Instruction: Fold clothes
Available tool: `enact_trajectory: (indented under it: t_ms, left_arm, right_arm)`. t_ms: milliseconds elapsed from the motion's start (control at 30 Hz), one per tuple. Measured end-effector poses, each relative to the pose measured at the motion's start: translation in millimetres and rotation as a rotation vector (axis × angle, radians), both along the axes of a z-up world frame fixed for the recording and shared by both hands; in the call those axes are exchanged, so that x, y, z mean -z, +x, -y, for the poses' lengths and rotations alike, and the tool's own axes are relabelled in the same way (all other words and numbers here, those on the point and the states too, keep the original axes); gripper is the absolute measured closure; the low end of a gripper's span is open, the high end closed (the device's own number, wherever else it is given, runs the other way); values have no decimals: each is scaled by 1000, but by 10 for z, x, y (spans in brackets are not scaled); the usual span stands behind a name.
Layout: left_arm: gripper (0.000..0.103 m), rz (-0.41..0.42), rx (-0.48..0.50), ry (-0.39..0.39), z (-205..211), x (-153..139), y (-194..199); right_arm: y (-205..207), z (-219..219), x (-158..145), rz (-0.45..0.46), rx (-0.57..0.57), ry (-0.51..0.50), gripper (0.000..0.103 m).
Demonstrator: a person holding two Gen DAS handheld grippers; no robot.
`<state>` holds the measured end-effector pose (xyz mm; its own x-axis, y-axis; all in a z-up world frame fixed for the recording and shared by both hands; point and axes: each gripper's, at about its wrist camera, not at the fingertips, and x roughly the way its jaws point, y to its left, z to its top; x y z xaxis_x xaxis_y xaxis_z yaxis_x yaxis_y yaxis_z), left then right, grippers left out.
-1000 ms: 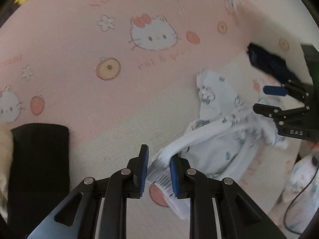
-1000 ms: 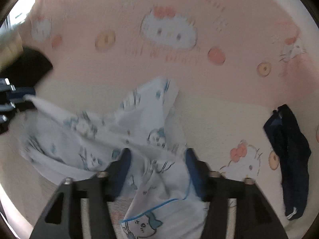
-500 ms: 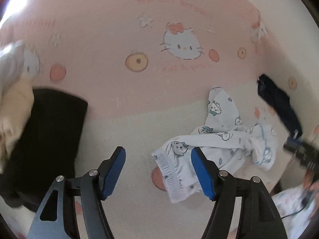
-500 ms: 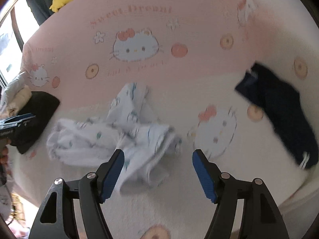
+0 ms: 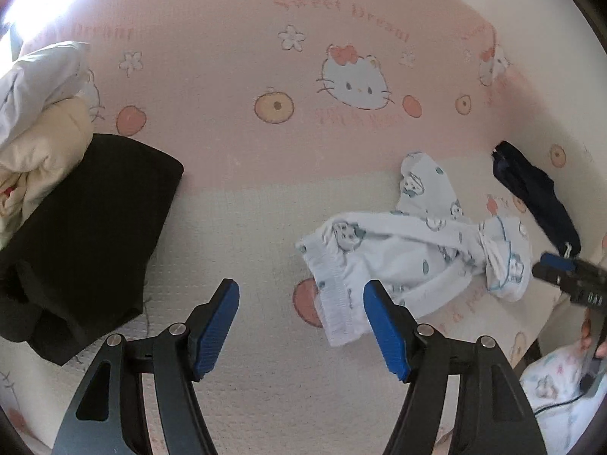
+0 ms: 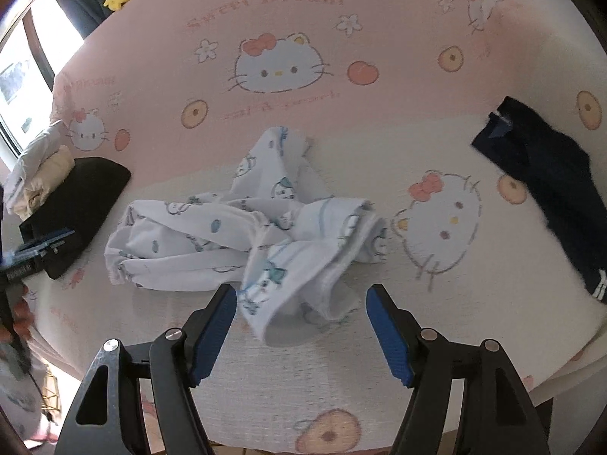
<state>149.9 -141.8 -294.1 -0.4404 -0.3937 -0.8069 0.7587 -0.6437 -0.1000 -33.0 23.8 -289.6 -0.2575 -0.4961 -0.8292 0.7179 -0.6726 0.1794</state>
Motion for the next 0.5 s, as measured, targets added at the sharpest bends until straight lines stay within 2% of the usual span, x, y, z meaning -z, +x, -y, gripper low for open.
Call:
enact_trajectory:
  t_ms: [167,333,500]
  left_arm:
    - [37,22,42,38,-118,181,-48]
    - [37,44,67,77,-194,367,-136]
    - [37,74,77,91,-182,508,-216]
  right_arm:
    - [67,121,96,23,-47,7,33]
    - [33,173,280,87,-39,42,33]
    - [-12,214,374,92,-36,62,33]
